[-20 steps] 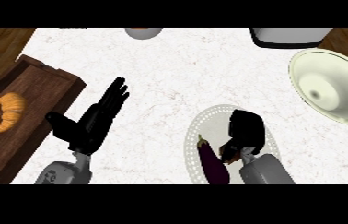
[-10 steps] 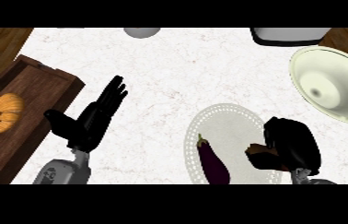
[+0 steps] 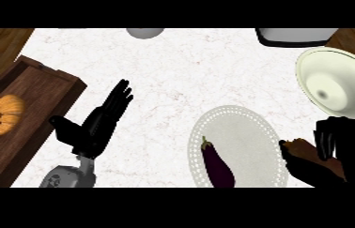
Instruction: Pick the sweet potato from the placemat and place it in the bowl
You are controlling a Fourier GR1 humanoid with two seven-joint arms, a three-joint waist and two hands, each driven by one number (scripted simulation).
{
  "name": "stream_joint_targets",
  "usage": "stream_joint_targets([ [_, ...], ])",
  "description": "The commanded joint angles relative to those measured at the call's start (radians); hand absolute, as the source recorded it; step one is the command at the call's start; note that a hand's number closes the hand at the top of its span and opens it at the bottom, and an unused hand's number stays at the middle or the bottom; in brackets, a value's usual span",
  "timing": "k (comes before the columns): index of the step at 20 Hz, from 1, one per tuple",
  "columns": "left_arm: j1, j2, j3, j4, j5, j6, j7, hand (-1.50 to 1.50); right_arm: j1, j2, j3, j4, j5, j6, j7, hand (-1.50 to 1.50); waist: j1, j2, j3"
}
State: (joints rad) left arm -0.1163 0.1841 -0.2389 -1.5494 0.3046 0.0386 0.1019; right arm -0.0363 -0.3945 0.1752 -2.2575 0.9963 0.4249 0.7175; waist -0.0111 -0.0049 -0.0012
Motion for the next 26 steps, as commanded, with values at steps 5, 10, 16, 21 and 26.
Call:
stream_joint_targets([
  [5,-0.037,-0.051,-0.001,0.088,-0.054,-0.016,-0.037,0.00,-0.190,-0.010,-0.237,-0.091,-0.141,0.209,0.069,1.50,0.007,0.005,0.001],
  [10,-0.007,-0.036,0.031,-0.010,-0.037,-0.028,0.029,0.00,-0.258,-0.002,-0.303,0.063,-0.115,0.103,-0.006,1.50,0.014,0.005,0.001],
  [16,-0.025,-0.053,0.019,-0.011,-0.079,-0.020,0.036,0.00,-0.337,-0.103,-0.482,0.337,-0.174,0.007,-0.197,1.50,0.016,0.006,0.001],
  [21,-0.043,-0.042,0.064,-0.004,-0.038,-0.060,0.059,0.00,-0.389,-0.161,-0.535,0.603,-0.162,-0.118,-0.357,1.50,0.017,0.008,0.002],
  [26,0.020,-0.052,0.045,-0.052,-0.062,-0.053,0.048,0.00,-0.472,-0.182,-0.509,0.917,-0.091,-0.290,-0.506,1.50,0.031,0.009,0.002],
])
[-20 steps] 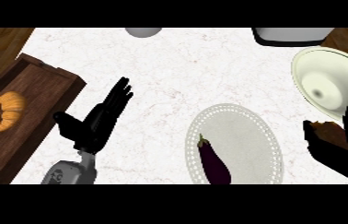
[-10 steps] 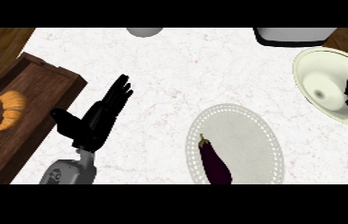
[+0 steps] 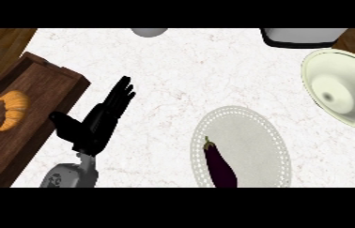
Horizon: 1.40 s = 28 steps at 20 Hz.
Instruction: Pick the sweet potato from the placemat and place it in the bowl
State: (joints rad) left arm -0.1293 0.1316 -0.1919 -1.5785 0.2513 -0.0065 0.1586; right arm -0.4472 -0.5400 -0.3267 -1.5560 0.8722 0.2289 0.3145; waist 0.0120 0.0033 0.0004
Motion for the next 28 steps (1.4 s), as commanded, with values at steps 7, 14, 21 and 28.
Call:
stream_joint_targets([
  [7,-0.023,0.012,0.040,0.075,0.017,-0.067,-0.038,0.00,-0.188,-0.090,0.012,0.662,0.159,-0.314,-0.255,1.50,0.024,0.010,0.001],
  [14,0.010,-0.007,-0.002,0.011,-0.014,-0.045,-0.019,0.00,-0.294,-0.072,-0.065,0.988,0.145,-0.344,-0.182,-1.50,0.037,0.012,0.002],
  [21,-0.041,-0.039,0.000,-0.017,-0.007,-0.012,0.034,0.00,-0.359,-0.085,-0.194,1.136,-0.001,-0.417,-0.414,-1.50,0.036,0.014,0.004],
  [28,0.016,-0.028,0.019,0.027,-0.018,-0.016,-0.021,0.00,-0.369,-0.039,-0.449,1.003,-0.337,-0.407,-0.691,-1.50,-0.013,-0.003,0.003],
])
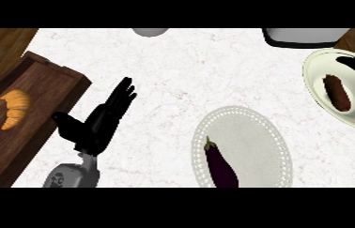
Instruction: Pick the sweet potato from the placemat and place it in the bowl
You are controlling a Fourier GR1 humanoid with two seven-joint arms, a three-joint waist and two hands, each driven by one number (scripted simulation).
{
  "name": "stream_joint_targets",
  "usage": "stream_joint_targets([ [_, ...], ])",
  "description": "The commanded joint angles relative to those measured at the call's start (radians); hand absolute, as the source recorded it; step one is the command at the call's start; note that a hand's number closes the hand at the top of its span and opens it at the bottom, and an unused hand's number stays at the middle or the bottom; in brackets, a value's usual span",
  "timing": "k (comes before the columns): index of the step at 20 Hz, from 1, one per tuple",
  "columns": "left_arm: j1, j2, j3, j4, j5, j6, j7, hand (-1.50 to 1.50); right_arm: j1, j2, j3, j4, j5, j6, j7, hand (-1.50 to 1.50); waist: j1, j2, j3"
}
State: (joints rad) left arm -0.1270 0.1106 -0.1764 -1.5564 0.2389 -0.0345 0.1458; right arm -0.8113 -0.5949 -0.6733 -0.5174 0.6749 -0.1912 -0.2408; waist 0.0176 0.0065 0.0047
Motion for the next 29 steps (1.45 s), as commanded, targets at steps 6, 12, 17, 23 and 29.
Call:
stream_joint_targets([
  [6,0.019,0.000,0.023,-0.019,-0.014,0.037,0.018,0.00,0.154,0.068,-0.175,-0.220,-0.319,0.202,-0.298,-1.50,-0.062,-0.024,-0.006],
  [12,0.065,0.031,0.060,-0.013,0.002,0.013,-0.011,0.00,0.398,0.140,-0.226,-0.493,-0.460,0.411,-0.341,-1.50,-0.097,-0.033,-0.008],
  [17,0.073,0.017,0.051,-0.049,-0.014,0.046,0.007,0.00,0.638,0.235,-0.272,-0.713,-0.554,0.554,-0.385,-1.50,-0.125,-0.037,-0.009],
  [23,0.103,0.038,0.087,-0.076,0.006,0.043,0.003,0.00,1.028,0.410,-0.323,-0.928,-0.610,0.716,-0.537,1.50,-0.143,-0.034,-0.009],
  [29,0.098,0.058,0.088,-0.088,0.025,0.008,0.016,0.00,1.407,0.589,-0.259,-1.098,-0.610,0.845,-0.695,1.50,-0.115,-0.023,-0.006],
])
